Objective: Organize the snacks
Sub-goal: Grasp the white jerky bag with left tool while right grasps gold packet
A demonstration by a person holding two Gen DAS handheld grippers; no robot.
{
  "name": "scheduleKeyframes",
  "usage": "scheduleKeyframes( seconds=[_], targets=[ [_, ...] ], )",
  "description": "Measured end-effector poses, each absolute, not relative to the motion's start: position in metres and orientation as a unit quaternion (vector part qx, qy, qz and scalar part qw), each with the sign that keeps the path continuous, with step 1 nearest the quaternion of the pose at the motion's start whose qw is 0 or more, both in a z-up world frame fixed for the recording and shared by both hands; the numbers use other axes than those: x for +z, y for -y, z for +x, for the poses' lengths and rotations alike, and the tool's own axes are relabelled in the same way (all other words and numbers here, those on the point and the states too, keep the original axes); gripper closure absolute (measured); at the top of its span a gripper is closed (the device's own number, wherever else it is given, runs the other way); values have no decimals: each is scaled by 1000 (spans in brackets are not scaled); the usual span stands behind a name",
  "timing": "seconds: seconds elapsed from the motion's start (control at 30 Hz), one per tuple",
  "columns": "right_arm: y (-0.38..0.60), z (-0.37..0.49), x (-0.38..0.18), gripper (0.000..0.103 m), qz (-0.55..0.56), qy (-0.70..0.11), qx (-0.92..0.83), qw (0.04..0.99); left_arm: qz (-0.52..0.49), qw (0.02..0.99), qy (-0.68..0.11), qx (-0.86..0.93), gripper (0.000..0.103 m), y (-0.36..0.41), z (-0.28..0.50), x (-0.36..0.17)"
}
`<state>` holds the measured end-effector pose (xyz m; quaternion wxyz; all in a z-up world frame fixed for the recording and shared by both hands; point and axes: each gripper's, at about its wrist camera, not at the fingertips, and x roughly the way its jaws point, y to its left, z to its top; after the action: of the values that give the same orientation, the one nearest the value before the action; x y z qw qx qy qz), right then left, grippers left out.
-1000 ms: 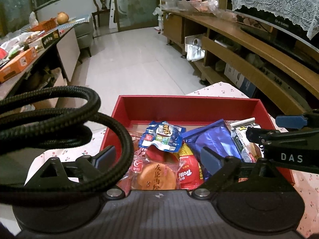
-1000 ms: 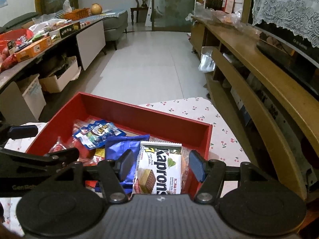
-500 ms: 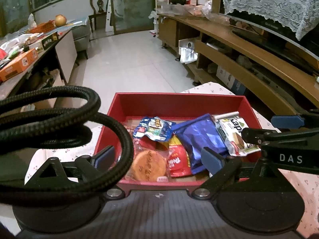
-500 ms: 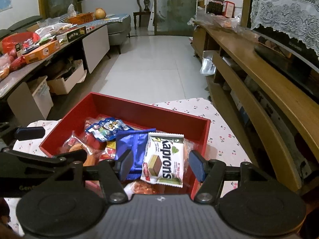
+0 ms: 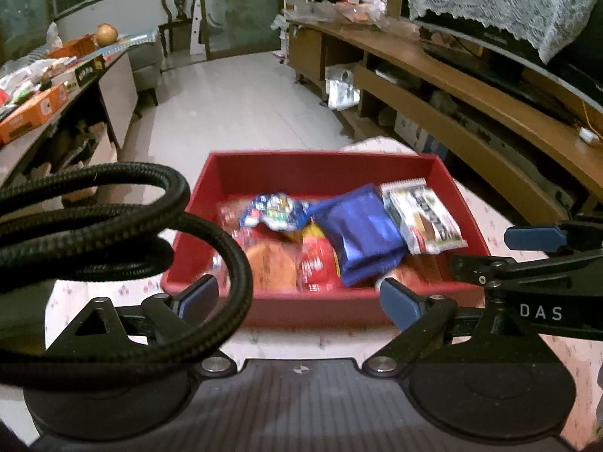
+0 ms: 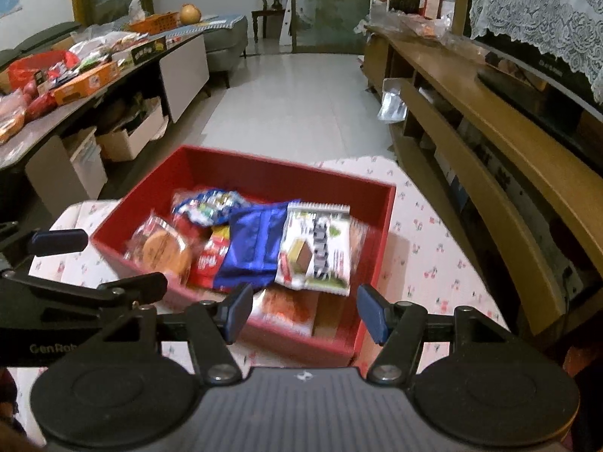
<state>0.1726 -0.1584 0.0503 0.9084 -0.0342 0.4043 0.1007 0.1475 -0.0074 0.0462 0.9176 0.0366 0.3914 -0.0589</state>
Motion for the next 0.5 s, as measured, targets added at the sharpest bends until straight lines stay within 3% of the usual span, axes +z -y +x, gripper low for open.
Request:
scheduleKeyframes(
  seconds=[0.5],
  targets=[
    [192,120,13,34,-24,-478,86,874,25,867,-475,-146,5,25,104,8]
  ],
)
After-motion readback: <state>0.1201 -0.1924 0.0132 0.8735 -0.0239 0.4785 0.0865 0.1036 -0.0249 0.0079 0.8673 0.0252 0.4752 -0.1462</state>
